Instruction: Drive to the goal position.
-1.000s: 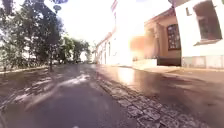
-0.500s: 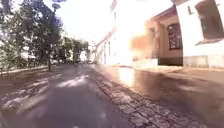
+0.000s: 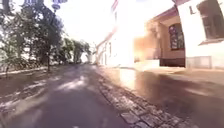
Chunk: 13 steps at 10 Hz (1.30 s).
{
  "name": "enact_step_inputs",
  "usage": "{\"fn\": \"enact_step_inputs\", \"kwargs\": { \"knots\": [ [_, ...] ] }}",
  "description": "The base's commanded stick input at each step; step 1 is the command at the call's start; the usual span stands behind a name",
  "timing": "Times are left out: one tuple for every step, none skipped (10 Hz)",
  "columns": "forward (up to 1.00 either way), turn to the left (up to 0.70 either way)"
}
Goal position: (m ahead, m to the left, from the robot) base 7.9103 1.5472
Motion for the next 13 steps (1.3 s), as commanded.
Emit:
{"fn": "enact_step_inputs", "kwargs": {
  "knots": [
    [0.5, 0.0],
    [0.5, 0.0],
    [0.5, 0.0],
    [0.5, 0.0],
    [0.5, 0.0],
    [0.5, 0.0],
    [0.5, 0.0],
    [0.5, 0.0],
    [0.5, 0.0],
    [0.5, 0.0],
    [0.5, 0.0],
    [0.5, 0.0],
    [0.5, 0.0]
  ]
}}
